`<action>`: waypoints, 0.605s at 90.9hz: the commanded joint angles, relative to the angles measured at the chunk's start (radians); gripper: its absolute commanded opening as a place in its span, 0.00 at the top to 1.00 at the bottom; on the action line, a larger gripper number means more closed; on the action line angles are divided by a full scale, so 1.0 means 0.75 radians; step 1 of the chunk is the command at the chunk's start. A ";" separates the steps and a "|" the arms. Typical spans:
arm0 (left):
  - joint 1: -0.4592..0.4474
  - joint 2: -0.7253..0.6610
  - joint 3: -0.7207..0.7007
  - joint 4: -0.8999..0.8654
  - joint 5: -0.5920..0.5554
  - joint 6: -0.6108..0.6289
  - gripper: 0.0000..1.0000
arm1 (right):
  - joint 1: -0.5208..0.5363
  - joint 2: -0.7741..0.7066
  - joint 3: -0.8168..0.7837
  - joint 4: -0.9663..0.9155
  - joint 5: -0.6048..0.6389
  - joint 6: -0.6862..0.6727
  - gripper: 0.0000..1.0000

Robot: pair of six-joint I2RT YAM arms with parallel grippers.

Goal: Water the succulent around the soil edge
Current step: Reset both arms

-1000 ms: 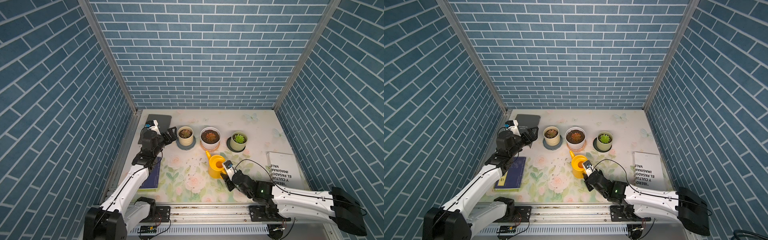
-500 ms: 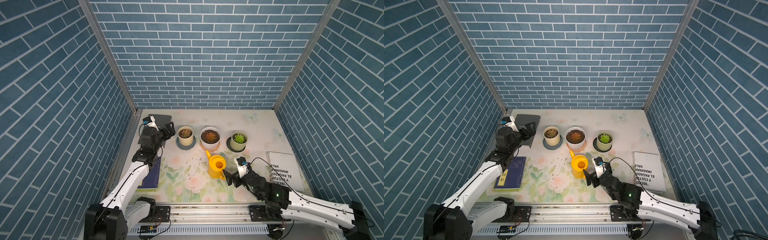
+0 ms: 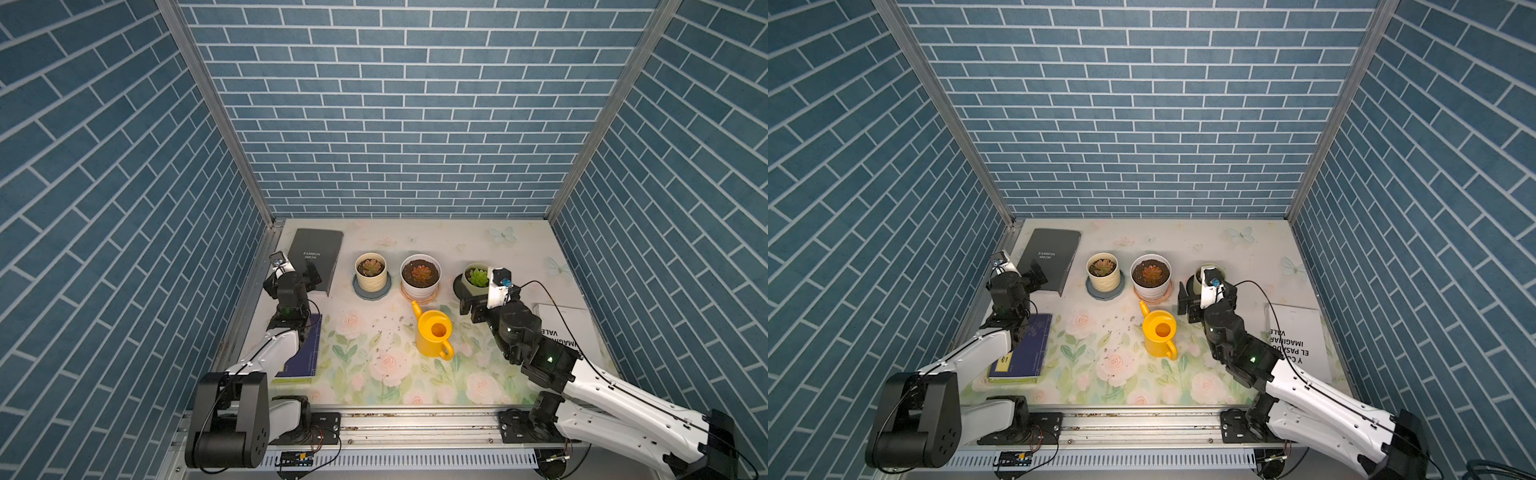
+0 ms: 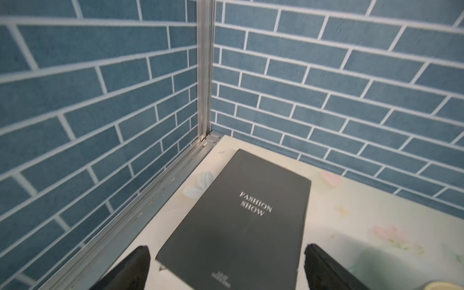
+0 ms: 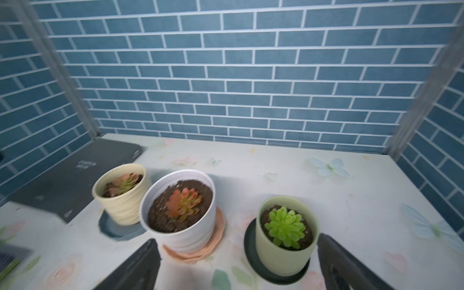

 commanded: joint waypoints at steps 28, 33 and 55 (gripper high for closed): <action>-0.024 0.202 -0.224 0.602 0.101 0.184 0.00 | -0.532 0.182 0.108 0.363 -0.062 -0.094 0.01; -0.026 0.243 -0.260 0.699 0.103 0.186 0.00 | -0.623 0.217 0.110 0.366 -0.082 -0.053 0.01; -0.027 0.360 -0.282 0.827 0.159 0.205 0.00 | -0.941 0.368 0.026 0.519 -0.226 -0.080 0.01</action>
